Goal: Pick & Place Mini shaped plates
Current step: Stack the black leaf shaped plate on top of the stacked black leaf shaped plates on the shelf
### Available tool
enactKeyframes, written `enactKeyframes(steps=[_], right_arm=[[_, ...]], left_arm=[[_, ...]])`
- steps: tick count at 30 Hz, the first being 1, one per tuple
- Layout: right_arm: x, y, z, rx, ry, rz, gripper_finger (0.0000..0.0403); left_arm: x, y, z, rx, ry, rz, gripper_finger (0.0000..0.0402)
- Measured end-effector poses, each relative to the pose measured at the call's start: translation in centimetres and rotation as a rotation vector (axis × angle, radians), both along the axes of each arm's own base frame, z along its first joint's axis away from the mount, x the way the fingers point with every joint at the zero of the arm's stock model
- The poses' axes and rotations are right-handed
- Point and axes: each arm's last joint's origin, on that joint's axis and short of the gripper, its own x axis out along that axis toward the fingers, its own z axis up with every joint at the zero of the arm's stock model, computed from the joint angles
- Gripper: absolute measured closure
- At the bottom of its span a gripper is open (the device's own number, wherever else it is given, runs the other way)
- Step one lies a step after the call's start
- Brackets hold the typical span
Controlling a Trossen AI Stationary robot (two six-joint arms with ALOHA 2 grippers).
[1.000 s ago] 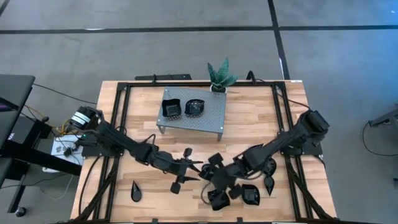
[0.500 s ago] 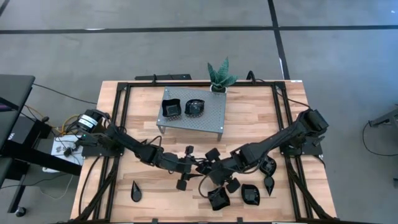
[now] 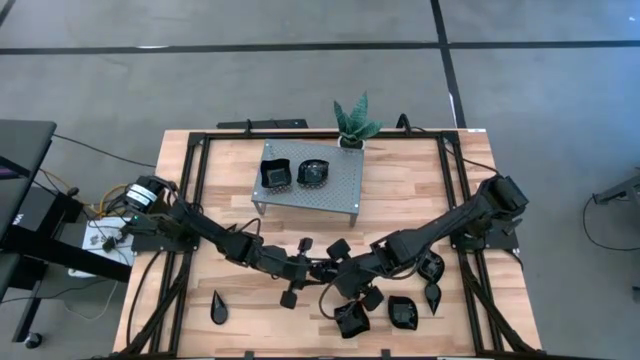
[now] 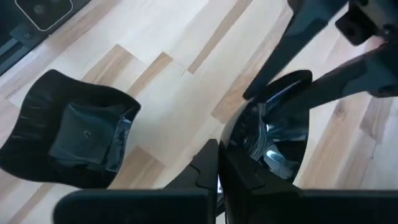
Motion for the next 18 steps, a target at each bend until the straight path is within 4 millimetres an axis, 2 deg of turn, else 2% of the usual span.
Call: enactKeyframes(steps=[6, 18], right_arm=[[0.26, -0.4, 0.06, 0.025, -0.004, -0.053, 0.0389], [0.33, -0.5, 0.09, 0.022, -0.012, -0.09, 0.0307]], left_arm=[[-0.02, -0.03, -0.03, 0.0, 0.003, -0.003, 0.0391], [-0.33, -0.64, -0.05, -0.033, 0.017, -0.008, 0.0393]])
